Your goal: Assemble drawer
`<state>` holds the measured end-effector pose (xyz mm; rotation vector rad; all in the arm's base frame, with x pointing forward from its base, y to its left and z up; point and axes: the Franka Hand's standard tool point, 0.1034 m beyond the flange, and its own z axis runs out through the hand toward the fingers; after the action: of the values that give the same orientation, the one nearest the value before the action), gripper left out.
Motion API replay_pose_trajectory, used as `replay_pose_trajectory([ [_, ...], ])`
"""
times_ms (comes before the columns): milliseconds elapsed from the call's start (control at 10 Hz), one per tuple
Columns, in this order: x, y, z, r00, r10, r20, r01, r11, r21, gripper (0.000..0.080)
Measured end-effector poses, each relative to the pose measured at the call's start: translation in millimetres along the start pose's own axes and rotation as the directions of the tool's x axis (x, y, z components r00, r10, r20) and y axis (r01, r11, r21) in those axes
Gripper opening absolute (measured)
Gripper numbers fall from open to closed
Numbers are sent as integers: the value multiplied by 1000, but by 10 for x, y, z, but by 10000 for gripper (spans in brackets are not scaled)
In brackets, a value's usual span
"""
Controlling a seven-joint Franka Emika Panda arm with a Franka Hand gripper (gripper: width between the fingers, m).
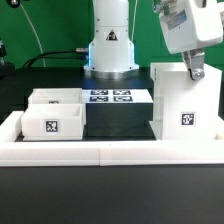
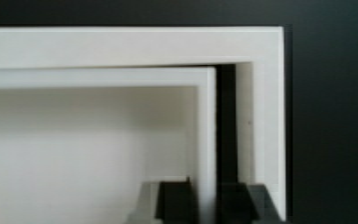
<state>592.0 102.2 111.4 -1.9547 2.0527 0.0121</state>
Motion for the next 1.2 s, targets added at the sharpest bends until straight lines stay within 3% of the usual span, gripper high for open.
replay_pose_trajectory([
  [400,-71,-19,32,1000,2,5,-2,1000,8,50],
  [1200,-126,-412,108,998,-63,1,63,996,68,51],
])
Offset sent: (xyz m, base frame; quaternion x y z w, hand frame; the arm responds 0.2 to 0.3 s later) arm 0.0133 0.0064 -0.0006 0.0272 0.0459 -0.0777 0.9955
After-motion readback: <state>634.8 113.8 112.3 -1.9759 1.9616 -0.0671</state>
